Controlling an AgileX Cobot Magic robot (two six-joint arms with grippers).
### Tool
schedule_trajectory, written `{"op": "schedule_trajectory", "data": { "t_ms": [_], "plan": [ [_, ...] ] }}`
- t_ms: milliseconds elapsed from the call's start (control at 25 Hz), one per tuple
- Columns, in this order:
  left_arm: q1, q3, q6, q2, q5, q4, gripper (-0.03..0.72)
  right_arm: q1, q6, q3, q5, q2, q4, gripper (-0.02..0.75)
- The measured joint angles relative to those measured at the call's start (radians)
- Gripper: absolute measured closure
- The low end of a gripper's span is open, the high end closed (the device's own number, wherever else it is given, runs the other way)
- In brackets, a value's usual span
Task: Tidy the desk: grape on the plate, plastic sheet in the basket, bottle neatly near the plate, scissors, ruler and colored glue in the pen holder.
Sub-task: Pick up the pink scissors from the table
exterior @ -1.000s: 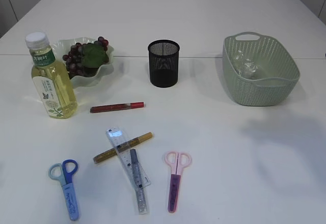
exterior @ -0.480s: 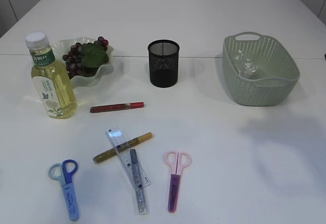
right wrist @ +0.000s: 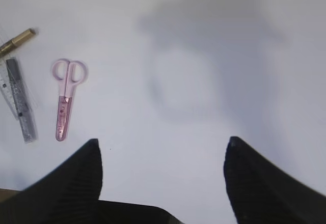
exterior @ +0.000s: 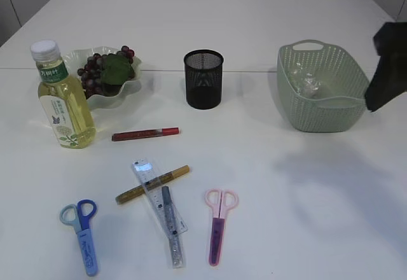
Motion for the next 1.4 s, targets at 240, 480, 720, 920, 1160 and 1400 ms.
{"op": "schedule_trajectory", "data": {
  "t_ms": [240,480,720,920,1160,1400],
  "plan": [
    [0.000,0.000,0.000,0.000,0.038,0.000,0.252,0.129,0.150,0.000,-0.001,0.101,-0.039,0.163],
    [0.000,0.000,0.000,0.000,0.140,0.000,0.253,0.228,0.306,0.000,-0.088,0.211,-0.066,0.163],
    [0.000,0.000,0.000,0.000,0.213,0.004,0.253,0.297,0.430,0.013,-0.155,0.281,-0.082,0.163],
    [0.000,0.000,0.000,0.000,0.240,0.005,0.253,0.318,0.440,0.046,-0.159,0.355,-0.014,0.163],
    [0.000,0.000,0.000,0.000,0.251,0.005,0.254,0.318,0.410,0.046,-0.181,0.397,0.078,0.163],
    [-0.014,0.000,0.000,0.000,0.256,0.008,0.254,0.320,0.305,0.046,-0.176,0.443,0.178,0.163]
  ]
}}
